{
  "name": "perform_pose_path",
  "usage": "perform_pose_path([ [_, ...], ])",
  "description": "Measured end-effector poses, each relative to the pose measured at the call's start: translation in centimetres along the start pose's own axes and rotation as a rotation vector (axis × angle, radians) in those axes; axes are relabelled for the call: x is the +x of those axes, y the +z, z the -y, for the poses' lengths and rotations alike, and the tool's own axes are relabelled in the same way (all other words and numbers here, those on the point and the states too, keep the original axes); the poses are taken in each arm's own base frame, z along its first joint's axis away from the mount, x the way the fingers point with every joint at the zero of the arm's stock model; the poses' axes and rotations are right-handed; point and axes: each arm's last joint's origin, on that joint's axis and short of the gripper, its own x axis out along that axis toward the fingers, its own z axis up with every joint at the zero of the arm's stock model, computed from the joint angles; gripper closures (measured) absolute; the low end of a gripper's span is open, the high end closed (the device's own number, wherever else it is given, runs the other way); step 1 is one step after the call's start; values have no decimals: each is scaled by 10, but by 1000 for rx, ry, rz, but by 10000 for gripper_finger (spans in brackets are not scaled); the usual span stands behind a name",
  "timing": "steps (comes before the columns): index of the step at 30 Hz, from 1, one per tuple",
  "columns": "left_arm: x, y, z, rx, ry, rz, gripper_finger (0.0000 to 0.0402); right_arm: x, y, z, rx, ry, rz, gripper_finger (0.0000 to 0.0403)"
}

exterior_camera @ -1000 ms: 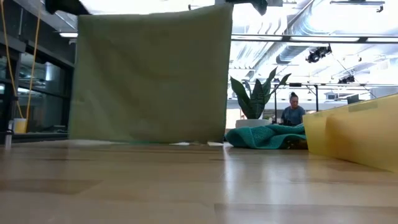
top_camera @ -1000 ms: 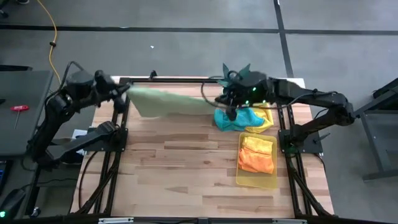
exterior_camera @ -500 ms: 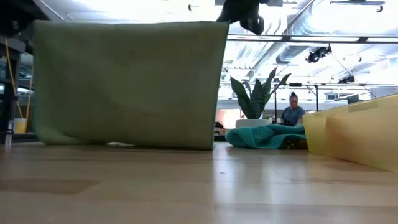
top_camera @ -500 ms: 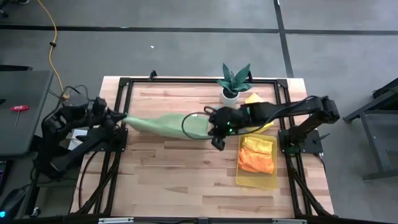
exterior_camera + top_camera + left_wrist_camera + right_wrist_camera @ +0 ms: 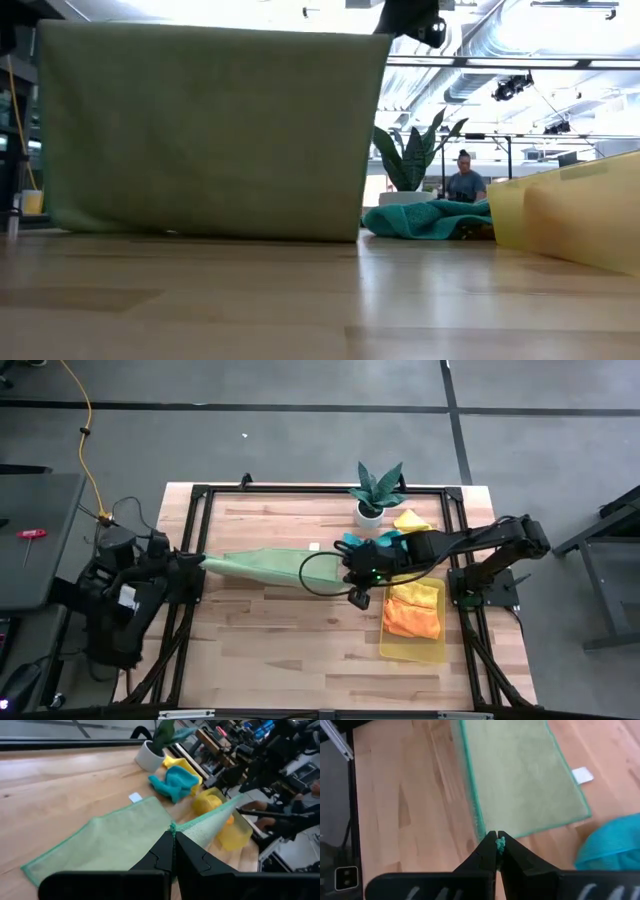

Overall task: Fold microfiber towels
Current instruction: Fold the light green microfiber cloth

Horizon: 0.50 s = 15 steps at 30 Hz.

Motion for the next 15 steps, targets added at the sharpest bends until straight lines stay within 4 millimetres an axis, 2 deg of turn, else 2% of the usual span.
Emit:
perform_pose_path([
  [3,7,1,3,18,38,28,402,-8,1,2,-17,-5,16,403],
  [6,11,12,5,75,92,64,401,-11,1,4,-31,-4,21,403],
  [9,10,25,7,112,94,74,401,-11,1,4,-40,-2,21,403],
  [15,9,38,5,164,148,46,401,-10,4,8,-42,-7,29,403],
])
